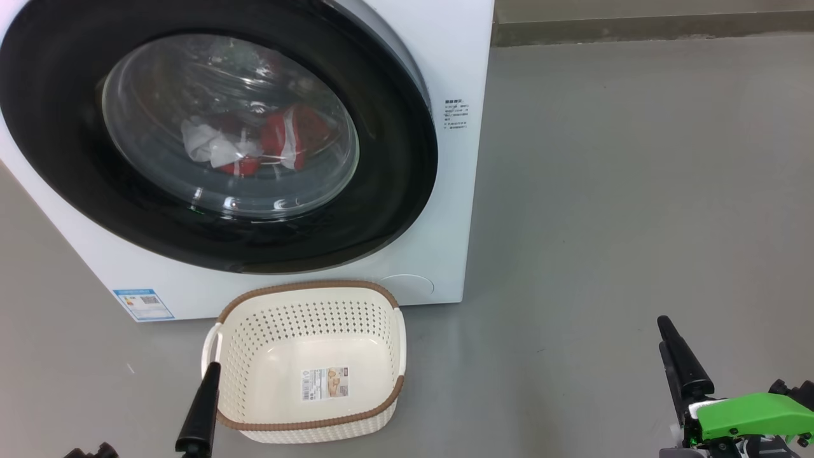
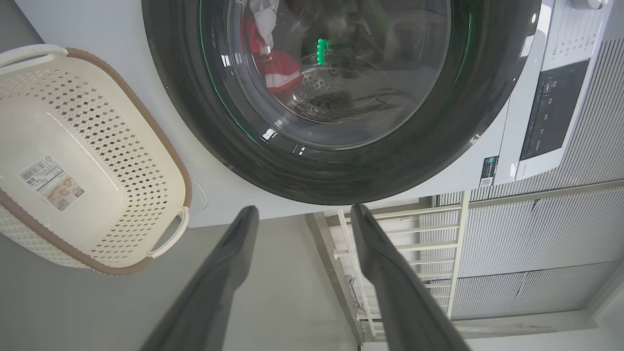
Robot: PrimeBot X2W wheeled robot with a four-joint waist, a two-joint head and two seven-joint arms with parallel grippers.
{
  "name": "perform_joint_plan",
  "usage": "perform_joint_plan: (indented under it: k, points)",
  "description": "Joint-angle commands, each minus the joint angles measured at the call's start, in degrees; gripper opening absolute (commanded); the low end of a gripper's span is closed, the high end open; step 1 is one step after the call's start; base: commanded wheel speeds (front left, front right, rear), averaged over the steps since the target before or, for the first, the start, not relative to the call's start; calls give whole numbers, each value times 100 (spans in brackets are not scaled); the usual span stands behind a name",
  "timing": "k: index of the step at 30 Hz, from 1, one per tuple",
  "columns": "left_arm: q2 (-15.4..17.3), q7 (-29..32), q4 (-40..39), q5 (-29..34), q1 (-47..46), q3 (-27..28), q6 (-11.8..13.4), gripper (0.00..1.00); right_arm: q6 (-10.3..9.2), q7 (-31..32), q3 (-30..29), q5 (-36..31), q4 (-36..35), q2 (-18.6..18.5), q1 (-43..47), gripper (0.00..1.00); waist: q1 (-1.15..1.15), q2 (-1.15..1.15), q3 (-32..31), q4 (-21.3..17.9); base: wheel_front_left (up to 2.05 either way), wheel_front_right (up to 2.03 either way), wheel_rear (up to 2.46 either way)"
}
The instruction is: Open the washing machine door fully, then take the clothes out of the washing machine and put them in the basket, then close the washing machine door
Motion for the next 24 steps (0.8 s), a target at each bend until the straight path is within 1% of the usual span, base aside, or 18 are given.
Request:
perform_joint_plan:
  k: [1,3,4,6,13,24]
  points:
    - [65,-71,-197,243,-81,57,-11,100,9,-69,41,-219,-174,-121,-60,100,-1,0,2,-3,0,0,0]
    - [63,-87,-208,350,-77,60,-11,100,10,-86,55,-292,-175,-126,-57,100,-1,0,3,-4,0,0,0]
    - [58,-121,-234,547,-68,60,-11,100,10,-120,73,-431,-181,-129,-49,100,-1,0,3,-9,0,0,0]
    - [57,-138,-245,642,-60,56,-12,100,11,-136,82,-501,-184,-132,-44,100,-1,0,2,-11,0,0,0]
    - [61,-255,-343,1413,-7,-35,-7,100,13,-254,110,-1046,-203,-158,-22,100,-1,0,2,-33,0,0,0]
    - [127,-440,-450,2417,57,-220,150,100,17,-440,239,-1901,-220,-233,13,100,-1,0,7,-76,0,0,0]
